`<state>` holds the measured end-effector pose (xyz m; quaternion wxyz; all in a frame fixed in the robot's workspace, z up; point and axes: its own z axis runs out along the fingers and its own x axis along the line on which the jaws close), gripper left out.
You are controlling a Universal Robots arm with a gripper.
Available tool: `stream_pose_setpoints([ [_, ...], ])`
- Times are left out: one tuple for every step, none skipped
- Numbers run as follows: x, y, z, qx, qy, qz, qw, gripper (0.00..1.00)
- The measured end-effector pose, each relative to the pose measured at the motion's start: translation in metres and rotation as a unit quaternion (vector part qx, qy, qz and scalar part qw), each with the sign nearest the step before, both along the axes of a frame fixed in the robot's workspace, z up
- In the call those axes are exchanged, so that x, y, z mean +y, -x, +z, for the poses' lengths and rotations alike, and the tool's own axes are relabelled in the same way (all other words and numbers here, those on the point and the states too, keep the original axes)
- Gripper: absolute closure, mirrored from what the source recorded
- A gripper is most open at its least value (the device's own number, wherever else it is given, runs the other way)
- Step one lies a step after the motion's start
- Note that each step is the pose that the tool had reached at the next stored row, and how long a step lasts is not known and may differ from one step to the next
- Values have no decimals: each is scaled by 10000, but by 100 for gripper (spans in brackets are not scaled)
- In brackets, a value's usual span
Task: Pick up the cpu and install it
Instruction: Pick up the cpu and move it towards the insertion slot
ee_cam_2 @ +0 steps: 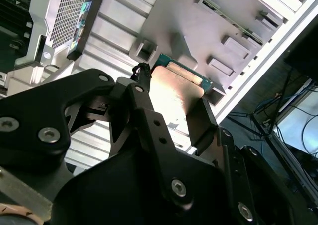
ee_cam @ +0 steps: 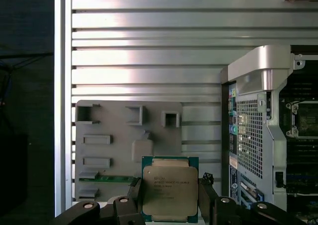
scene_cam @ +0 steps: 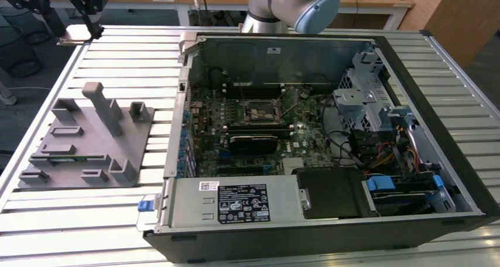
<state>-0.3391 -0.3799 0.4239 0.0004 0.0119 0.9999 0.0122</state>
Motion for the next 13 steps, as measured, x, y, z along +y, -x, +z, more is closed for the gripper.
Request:
stream_pose_setpoints([
  [0,-21,0,0,0,0,10000,46],
  [0,-42,0,0,0,0,10000,46],
  [0,-66,0,0,0,0,10000,46],
  [0,-90,0,0,0,0,10000,46],
  [0,-115,0,0,0,0,10000,46],
  [0,-139,0,0,0,0,10000,46],
  [0,-163,0,0,0,0,10000,46],
  [0,-189,0,0,0,0,10000,46],
  [0,-210,0,0,0,1,10000,46],
  [0,-231,0,0,0,0,10000,46],
  [0,-252,0,0,0,0,10000,46],
  [0,-276,0,0,0,0,10000,46],
  [0,-303,0,0,0,0,10000,46],
])
